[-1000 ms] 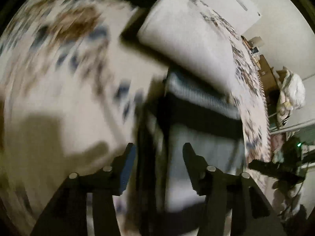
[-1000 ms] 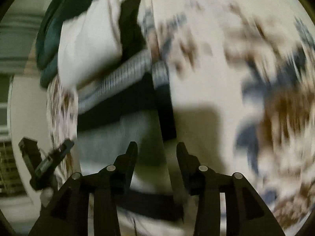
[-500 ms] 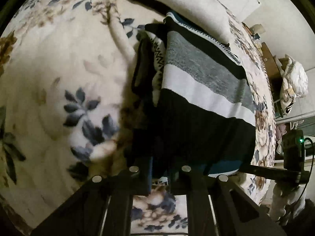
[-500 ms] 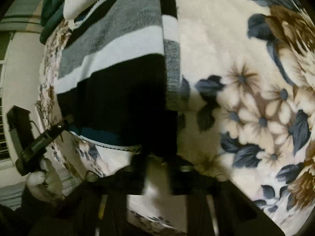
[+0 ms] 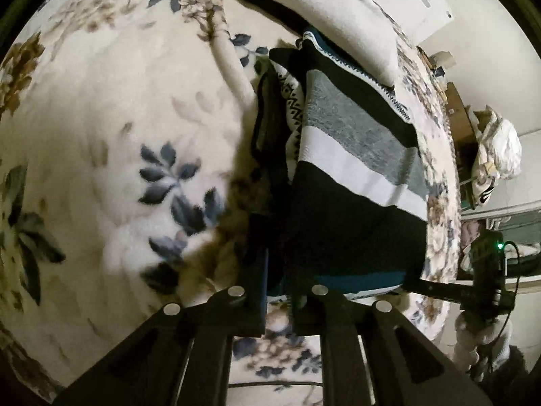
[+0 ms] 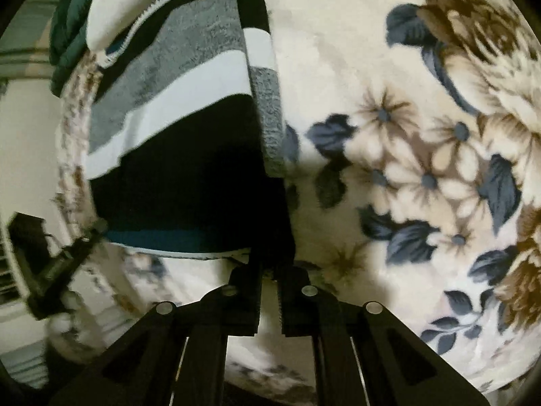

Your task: Fold small clothes

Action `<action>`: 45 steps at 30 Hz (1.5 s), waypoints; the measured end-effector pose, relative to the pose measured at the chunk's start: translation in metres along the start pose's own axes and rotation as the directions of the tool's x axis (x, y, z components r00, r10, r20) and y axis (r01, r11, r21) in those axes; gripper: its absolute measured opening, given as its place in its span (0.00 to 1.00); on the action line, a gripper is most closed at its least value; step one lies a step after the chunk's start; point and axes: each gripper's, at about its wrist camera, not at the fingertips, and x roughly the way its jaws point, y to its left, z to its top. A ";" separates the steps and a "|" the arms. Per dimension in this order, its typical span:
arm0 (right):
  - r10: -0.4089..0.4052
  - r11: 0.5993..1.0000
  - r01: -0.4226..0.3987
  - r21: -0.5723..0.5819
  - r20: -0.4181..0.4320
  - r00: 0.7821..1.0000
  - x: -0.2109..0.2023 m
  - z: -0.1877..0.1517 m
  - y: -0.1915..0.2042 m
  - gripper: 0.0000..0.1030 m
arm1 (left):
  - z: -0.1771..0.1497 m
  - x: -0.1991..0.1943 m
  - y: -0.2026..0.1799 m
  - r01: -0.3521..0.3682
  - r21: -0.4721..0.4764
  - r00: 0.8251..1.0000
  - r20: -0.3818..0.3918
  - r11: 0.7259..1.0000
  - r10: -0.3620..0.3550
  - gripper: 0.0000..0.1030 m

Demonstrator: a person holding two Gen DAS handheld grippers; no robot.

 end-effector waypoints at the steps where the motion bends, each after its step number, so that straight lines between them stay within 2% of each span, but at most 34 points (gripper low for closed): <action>1: 0.010 1.000 -0.010 0.004 -0.003 1.000 -0.004 0.002 -0.002 0.25 | 0.002 -0.002 0.001 0.005 -0.012 1.000 -0.001 1.000 -0.005 0.14; 2: 0.016 1.000 -0.017 0.008 0.011 1.000 -0.009 0.006 -0.004 0.41 | 0.006 -0.003 0.002 0.010 -0.021 1.000 0.007 1.000 -0.010 0.20; 3: 0.032 0.999 -0.033 0.015 0.038 0.999 -0.017 0.011 -0.007 0.46 | 0.011 -0.004 0.003 0.029 -0.025 0.999 0.015 0.999 -0.029 0.32; 5: 0.065 0.997 -0.067 0.031 0.059 0.996 -0.025 0.022 -0.012 0.57 | 0.023 -0.003 0.007 0.036 -0.045 0.999 0.035 0.998 -0.034 0.48; 10: 0.107 0.991 -0.117 0.066 0.140 0.984 -0.036 0.064 -0.014 0.58 | 0.070 0.012 0.006 0.065 -0.050 0.996 0.069 0.997 -0.061 0.48; 12: 0.099 0.992 -0.109 0.061 0.154 0.983 -0.036 0.077 -0.007 0.58 | 0.089 0.026 0.000 0.088 -0.037 0.995 0.054 0.995 -0.086 0.48; 15: 0.086 0.994 -0.095 0.051 0.158 0.984 -0.030 0.093 -0.001 0.58 | 0.103 0.052 -0.013 0.060 0.000 0.998 0.020 0.998 -0.060 0.48; 19: 0.085 0.993 -0.097 0.074 0.151 0.985 -0.011 0.097 0.008 0.58 | 0.104 0.064 -0.035 -0.029 0.066 0.999 0.015 0.997 0.028 0.48; 21: 0.080 0.992 -0.094 0.083 0.152 0.985 -0.008 0.098 0.008 0.58 | 0.102 0.064 -0.038 -0.046 0.073 0.999 0.024 0.996 0.045 0.48; 25: 0.083 0.991 -0.097 0.090 0.149 0.985 -0.003 0.096 0.012 0.58 | 0.099 0.064 -0.035 -0.036 0.054 0.999 0.031 0.998 0.035 0.48; 37: 0.064 0.994 -0.075 0.078 0.140 0.988 0.005 0.105 0.025 0.58 | 0.105 0.062 -0.034 -0.043 0.077 0.999 0.031 0.996 0.041 0.49; 40: 0.061 0.994 -0.072 0.080 0.134 0.989 0.009 0.108 0.027 0.58 | 0.106 0.062 -0.033 -0.016 0.067 0.999 0.034 0.998 0.014 0.48; 41: 0.062 0.994 -0.073 0.081 0.129 0.990 0.011 0.110 0.027 0.58 | 0.106 0.062 -0.032 0.002 0.059 0.999 0.041 0.998 -0.004 0.43; 42: 0.065 0.994 -0.075 0.080 0.125 0.990 0.013 0.111 0.028 0.58 | 0.107 0.063 -0.030 0.035 0.051 0.998 0.046 0.998 -0.037 0.31; 44: 0.068 0.994 -0.078 0.077 0.121 0.990 0.015 0.114 0.028 0.58 | 0.109 0.066 -0.026 0.093 0.025 0.994 0.051 0.995 -0.094 0.24; 45: 0.077 0.994 -0.086 0.066 0.122 0.989 0.017 0.116 0.030 0.49 | 0.109 0.067 -0.025 0.121 0.018 0.991 0.051 0.992 -0.122 0.22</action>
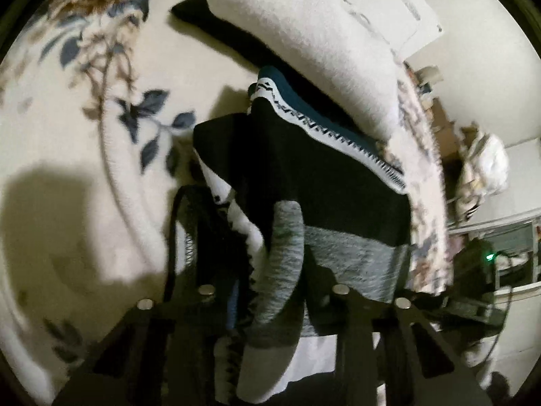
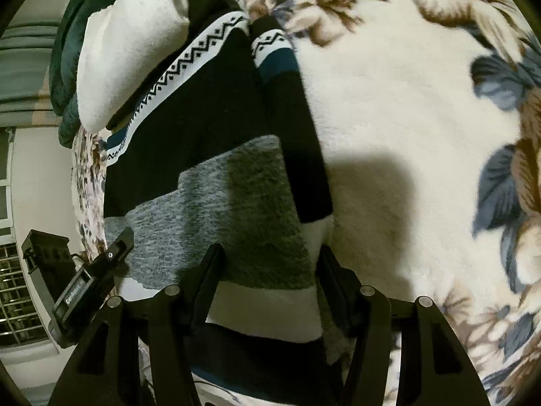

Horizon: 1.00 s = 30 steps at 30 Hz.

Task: Fold small clothes
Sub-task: 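Grip the folded sweater edge with both tools and lift it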

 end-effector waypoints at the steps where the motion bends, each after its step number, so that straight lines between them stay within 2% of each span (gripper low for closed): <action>1: 0.011 1.000 -0.011 -0.005 0.001 1.000 0.001 0.000 0.001 0.42 | 0.001 -0.001 0.002 0.036 -0.018 0.999 0.003 0.999 -0.036 0.22; 3: 0.046 0.999 -0.046 0.000 0.010 0.999 0.001 0.001 0.002 0.31 | 0.003 -0.008 0.008 0.154 -0.065 0.988 0.021 0.986 -0.153 0.20; 5: 0.153 0.988 -0.153 0.033 0.017 0.988 -0.004 -0.001 -0.007 0.28 | 0.004 -0.019 0.023 0.261 -0.142 0.965 0.058 0.955 -0.255 0.19; 6: 0.215 0.974 -0.216 0.074 0.024 0.976 -0.006 -0.001 -0.017 0.27 | 0.003 -0.020 0.033 0.281 -0.175 0.960 0.062 0.943 -0.275 0.19; 8: 0.288 0.943 -0.290 0.163 0.037 0.957 -0.006 -0.001 -0.035 0.25 | 0.001 -0.014 0.047 0.229 -0.185 0.973 0.025 0.956 -0.229 0.19; 10: 0.234 0.962 -0.236 0.138 0.032 0.972 -0.004 -0.002 -0.032 0.25 | -0.003 -0.012 0.049 0.245 -0.188 0.968 -0.002 0.951 -0.250 0.20; 12: 0.152 0.985 -0.154 0.075 0.026 0.988 -0.004 0.000 -0.015 0.32 | -0.001 -0.017 0.047 0.241 -0.186 0.968 -0.031 0.953 -0.250 0.24; 13: 0.139 0.988 -0.139 0.069 0.016 0.990 -0.005 0.002 -0.011 0.34 | 0.001 -0.022 0.046 0.231 -0.182 0.970 -0.036 0.956 -0.242 0.25; 14: 0.133 0.989 -0.133 0.069 0.011 0.991 -0.005 0.003 -0.008 0.35 | 0.004 -0.028 0.046 0.204 -0.173 0.977 -0.030 0.964 -0.212 0.32; 15: 0.127 0.990 -0.128 0.065 0.010 0.992 -0.008 0.006 -0.006 0.39 | 0.006 -0.033 0.045 0.170 -0.159 0.985 -0.015 0.973 -0.174 0.45; 17: 0.109 0.993 -0.111 0.046 0.041 0.993 -0.015 0.012 -0.002 0.44 | 0.012 -0.038 0.044 0.100 -0.131 0.995 0.028 0.986 -0.097 0.53; 20: 0.100 0.993 -0.103 0.050 0.057 0.993 -0.016 0.022 -0.003 0.45 | 0.030 -0.022 0.040 0.045 -0.110 0.998 0.038 0.993 -0.041 0.53; 23: 0.088 0.995 -0.090 0.044 0.049 0.995 -0.007 0.032 0.000 0.47 | 0.044 0.004 0.019 -0.001 -0.020 1.000 0.029 1.000 0.001 0.51; 25: 0.075 0.997 -0.076 0.033 0.039 0.996 -0.002 0.035 0.002 0.47 | 0.047 0.014 0.004 0.000 0.036 0.999 0.035 0.999 -0.001 0.47; 26: 0.070 0.997 -0.071 0.024 0.035 0.997 0.001 0.036 0.003 0.49 | 0.049 0.017 -0.004 0.020 0.059 0.999 0.029 0.998 -0.022 0.32; 27: 0.066 0.998 -0.067 0.015 0.034 0.997 0.003 0.036 0.004 0.49 | 0.050 0.018 -0.008 0.052 0.061 0.998 0.019 0.997 -0.053 0.25; 28: 0.066 0.998 -0.067 0.009 0.032 0.997 0.003 0.037 0.005 0.48 | 0.051 0.017 -0.010 0.111 0.044 0.994 0.014 0.993 -0.112 0.25; 30: 0.073 0.997 -0.073 -0.004 0.041 0.996 0.003 0.031 0.006 0.37 | 0.054 0.012 -0.007 0.200 0.015 0.980 0.010 0.980 -0.201 0.22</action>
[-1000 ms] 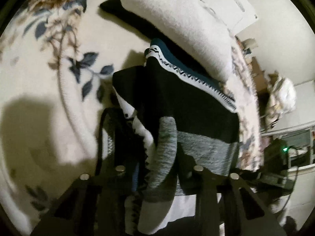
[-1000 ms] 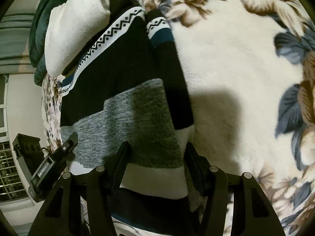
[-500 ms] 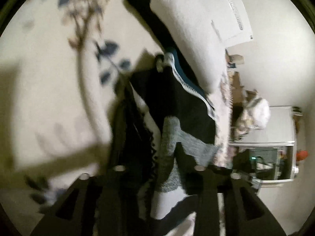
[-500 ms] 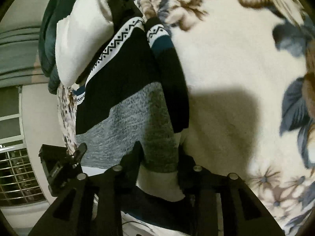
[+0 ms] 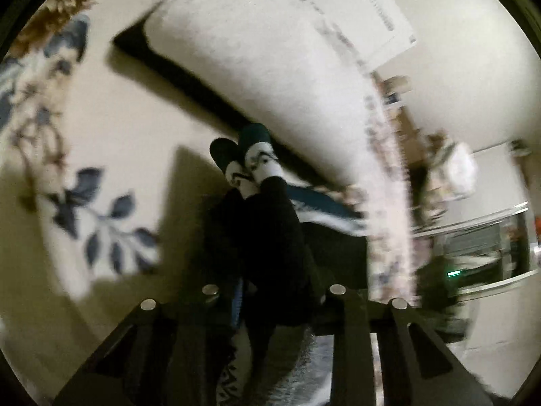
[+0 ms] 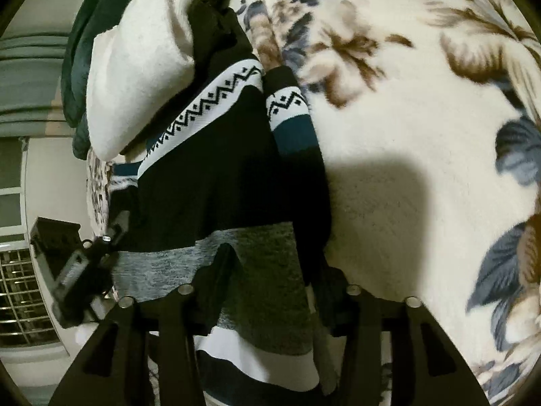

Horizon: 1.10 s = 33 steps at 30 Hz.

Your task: Fold small clothes

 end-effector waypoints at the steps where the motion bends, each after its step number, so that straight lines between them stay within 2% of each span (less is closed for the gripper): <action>1: 0.011 1.000 -0.011 0.001 0.003 1.000 0.000 0.000 -0.001 0.36 | 0.002 -0.005 0.009 0.065 -0.051 0.998 0.011 0.997 -0.065 0.22; 2: 0.036 0.999 -0.036 0.023 0.007 0.999 -0.001 -0.002 -0.005 0.33 | 0.002 -0.006 0.016 0.067 -0.078 0.998 0.015 0.995 -0.066 0.22; 5: 0.080 0.994 -0.080 0.067 0.008 0.997 -0.005 0.000 -0.019 0.32 | 0.002 -0.006 0.043 -0.065 -0.075 0.998 -0.004 0.995 0.065 0.22; 7: 0.076 0.995 -0.076 0.058 0.002 0.997 -0.005 0.000 -0.016 0.32 | 0.000 -0.010 0.058 -0.021 -0.127 1.000 -0.018 0.992 0.018 0.25; 10: 0.037 0.999 -0.036 0.029 -0.019 0.999 -0.006 0.002 -0.007 0.35 | -0.001 -0.028 0.060 -0.009 -0.151 1.000 0.005 0.988 0.010 0.27; 13: 0.041 0.998 -0.040 0.037 -0.016 0.999 -0.008 0.010 -0.002 0.42 | -0.006 -0.038 0.064 -0.026 -0.179 0.999 0.031 0.984 0.032 0.52; 14: 0.038 0.999 -0.037 0.040 -0.012 0.999 -0.015 0.009 -0.009 0.50 | -0.009 -0.035 0.065 -0.036 -0.183 0.999 0.026 0.982 0.041 0.57; 15: 0.040 0.998 -0.040 0.050 -0.010 0.999 -0.017 0.009 -0.015 0.57 | -0.011 -0.034 0.069 -0.037 -0.194 0.999 0.014 0.980 0.040 0.57; 18: 0.107 0.988 -0.103 0.114 -0.026 0.994 -0.019 0.002 -0.040 0.67 | -0.023 -0.020 0.071 0.023 -0.232 0.999 -0.027 0.972 -0.030 0.57; 21: 0.208 0.969 -0.195 0.154 -0.078 0.975 -0.008 -0.003 -0.058 0.77 | -0.033 -0.012 0.072 0.068 -0.252 0.995 -0.050 0.965 -0.083 0.59; 24: 0.269 0.955 -0.248 0.163 -0.122 0.955 0.007 -0.008 -0.063 0.80 | -0.033 -0.009 0.078 0.113 -0.286 0.990 -0.045 0.952 -0.131 0.62; 27: 0.296 0.948 -0.274 0.161 -0.138 0.945 0.016 -0.008 -0.064 0.82 | -0.029 -0.011 0.081 0.111 -0.311 0.990 -0.046 0.944 -0.132 0.62; 28: 0.297 0.947 -0.275 0.166 -0.131 0.946 0.016 -0.007 -0.064 0.82 | -0.029 -0.015 0.078 0.109 -0.310 0.991 -0.043 0.944 -0.128 0.62; 31: 0.288 0.950 -0.273 0.150 -0.093 0.953 0.003 0.001 -0.062 0.82 | -0.039 -0.048 0.067 0.048 -0.265 0.999 -0.004 0.963 -0.050 0.62; 33: 0.257 0.962 -0.248 0.115 -0.065 0.964 -0.008 0.008 -0.055 0.82 | -0.053 -0.075 0.051 -0.025 -0.213 0.998 0.045 0.977 0.035 0.62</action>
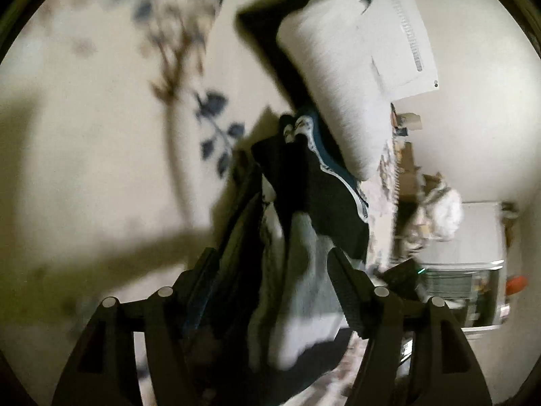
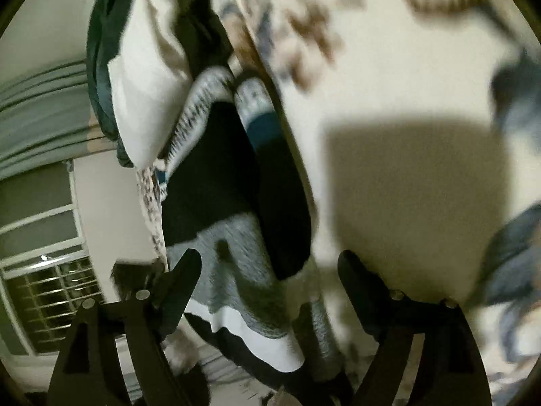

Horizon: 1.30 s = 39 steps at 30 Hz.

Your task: Fold small clothes

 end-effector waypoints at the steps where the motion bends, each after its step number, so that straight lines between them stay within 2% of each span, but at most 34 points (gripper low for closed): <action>1: -0.010 1.000 0.010 -0.016 0.017 1.000 -0.008 0.004 0.006 0.82 | -0.010 -0.012 -0.005 -0.041 0.014 0.999 0.028 0.999 0.041 0.62; 3: -0.029 0.999 0.030 -0.040 0.033 0.999 -0.021 0.013 0.015 0.82 | -0.040 -0.035 -0.010 -0.102 0.003 0.992 0.071 0.995 0.102 0.62; 5: -0.047 0.997 0.049 -0.061 0.023 0.999 -0.026 0.024 0.023 0.82 | -0.071 -0.044 -0.008 -0.103 -0.056 0.992 0.071 0.993 0.107 0.62; 7: -0.085 0.992 0.084 -0.089 -0.012 0.996 -0.021 0.042 0.031 0.82 | -0.103 -0.042 0.000 -0.080 -0.118 0.995 0.043 0.990 0.086 0.62; 10: -0.129 0.987 0.121 -0.103 -0.079 0.988 -0.001 0.063 0.031 0.82 | -0.144 -0.017 0.004 -0.047 -0.196 0.999 -0.008 0.980 0.046 0.63; 12: -0.120 0.989 0.105 -0.103 -0.156 0.980 0.018 0.071 0.026 0.82 | -0.162 0.005 0.010 -0.007 -0.257 1.000 -0.026 0.966 0.001 0.63; 15: -0.116 0.989 0.092 -0.116 -0.215 0.970 0.038 0.077 0.027 0.83 | -0.170 0.035 0.012 0.055 -0.290 0.998 -0.004 0.955 -0.059 0.63; 19: -0.075 0.994 0.057 -0.089 -0.221 0.972 0.050 0.079 0.026 0.83 | -0.161 0.062 0.014 0.107 -0.336 0.991 0.108 0.936 -0.075 0.63; 23: -0.053 0.996 0.037 -0.078 -0.208 0.977 0.058 0.078 0.031 0.83 | -0.153 0.070 0.017 0.107 -0.427 0.977 0.211 0.898 -0.016 0.65; 24: -0.062 0.995 0.046 -0.084 -0.201 0.978 0.060 0.077 0.033 0.83 | -0.154 0.066 0.015 0.110 -0.443 0.972 0.234 0.890 -0.004 0.63; 25: -0.066 0.994 0.049 -0.093 -0.193 0.979 0.062 0.075 0.036 0.81 | -0.156 0.063 0.014 0.105 -0.451 0.968 0.252 0.887 0.013 0.57; 26: -0.073 0.993 0.055 -0.103 -0.188 0.980 0.066 0.071 0.040 0.72 | -0.156 0.058 0.011 0.094 -0.450 0.963 0.268 0.888 0.034 0.38; 27: -0.111 0.989 0.091 -0.121 -0.172 0.979 0.066 0.068 0.043 0.49 | -0.155 0.053 0.009 0.104 -0.442 0.958 0.286 0.891 0.030 0.18; 28: -0.142 0.983 0.122 -0.134 -0.147 0.979 0.065 0.063 0.044 0.40 | -0.151 0.049 0.006 0.103 -0.438 0.955 0.294 0.893 0.034 0.18; 29: -0.149 0.982 0.132 -0.138 -0.127 0.981 0.063 0.062 0.043 0.25 | -0.146 0.041 0.001 0.097 -0.433 0.950 0.310 0.896 0.047 0.17; 30: -0.145 0.982 0.131 -0.133 -0.102 0.984 0.059 0.058 0.042 0.15 | -0.142 0.033 -0.003 0.092 -0.422 0.943 0.327 0.902 0.057 0.16; 31: -0.126 0.986 0.115 -0.124 -0.084 0.989 0.057 0.056 0.041 0.12 | -0.135 0.025 -0.009 0.093 -0.398 0.937 0.346 0.912 0.055 0.16; 34: -0.101 0.990 0.099 -0.097 -0.018 0.995 0.045 0.034 0.044 0.11 | -0.113 0.010 -0.020 0.070 -0.334 0.933 0.355 0.940 0.057 0.16; 36: -0.084 0.994 0.084 -0.064 0.008 0.996 0.038 0.013 0.044 0.11 | -0.100 0.001 -0.018 0.047 -0.309 0.936 0.345 0.950 0.066 0.16; 39: -0.061 0.997 0.062 -0.040 0.028 0.998 0.028 -0.027 0.047 0.10 | -0.071 -0.010 -0.014 0.013 -0.242 0.953 0.298 0.970 0.062 0.16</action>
